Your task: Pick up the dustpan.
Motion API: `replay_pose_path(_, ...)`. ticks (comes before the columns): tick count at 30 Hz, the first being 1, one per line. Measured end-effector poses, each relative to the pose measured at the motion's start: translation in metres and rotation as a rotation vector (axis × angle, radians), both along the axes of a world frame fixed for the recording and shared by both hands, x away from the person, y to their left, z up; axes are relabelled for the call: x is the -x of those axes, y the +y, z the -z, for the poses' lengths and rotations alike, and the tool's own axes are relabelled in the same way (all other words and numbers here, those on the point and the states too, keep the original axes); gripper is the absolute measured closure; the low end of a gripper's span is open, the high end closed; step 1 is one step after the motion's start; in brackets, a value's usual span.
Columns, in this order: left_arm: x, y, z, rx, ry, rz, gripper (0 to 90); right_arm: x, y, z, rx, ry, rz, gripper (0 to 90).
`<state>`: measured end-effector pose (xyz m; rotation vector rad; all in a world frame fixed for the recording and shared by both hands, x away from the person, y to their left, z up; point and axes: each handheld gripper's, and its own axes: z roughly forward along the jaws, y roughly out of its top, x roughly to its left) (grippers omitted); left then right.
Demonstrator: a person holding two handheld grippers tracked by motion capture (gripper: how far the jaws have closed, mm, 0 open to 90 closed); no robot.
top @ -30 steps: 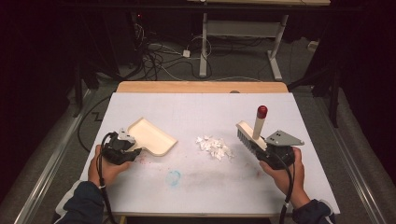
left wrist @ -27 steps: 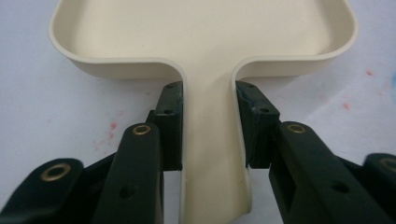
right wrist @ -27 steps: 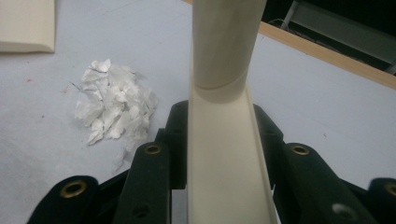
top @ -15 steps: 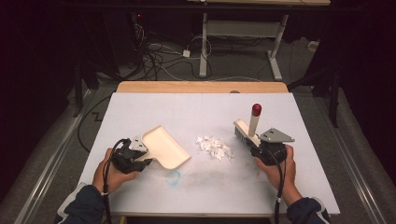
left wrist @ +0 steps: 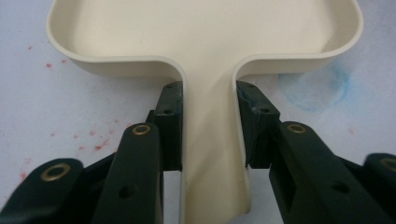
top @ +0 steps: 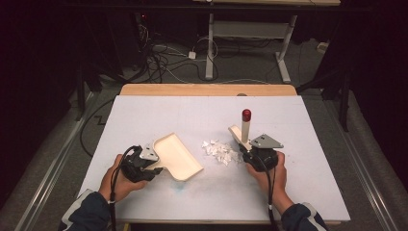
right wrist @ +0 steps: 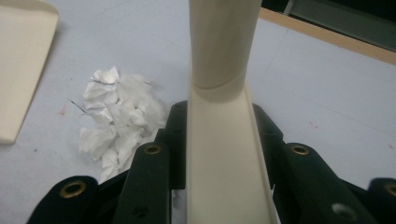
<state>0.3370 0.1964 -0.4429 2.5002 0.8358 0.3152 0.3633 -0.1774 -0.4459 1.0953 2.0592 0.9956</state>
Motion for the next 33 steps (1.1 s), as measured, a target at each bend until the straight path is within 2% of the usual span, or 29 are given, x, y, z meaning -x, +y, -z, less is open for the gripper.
replay_pose_path(9,-0.002,-0.011,-0.001,-0.004,0.015,0.024,63.5,-0.002,0.024,0.004,-0.026,-0.01,0.038,67.1)
replay_pose_path(14,-0.006,-0.02,-0.003,-0.011,0.023,0.046,63.5,-0.005,0.029,0.008,-0.083,-0.023,0.056,67.1)
replay_pose_path(26,-0.025,-0.036,-0.001,0.0,0.083,0.082,63.5,-0.009,0.042,0.015,-0.151,-0.038,0.042,66.7)
replay_pose_path(28,-0.027,-0.037,-0.001,-0.002,0.083,0.086,63.5,-0.009,0.043,0.015,-0.171,-0.033,0.041,66.7)
replay_pose_path(33,-0.032,-0.041,-0.001,-0.006,0.09,0.096,63.5,-0.011,0.044,0.016,-0.18,-0.037,0.022,66.8)
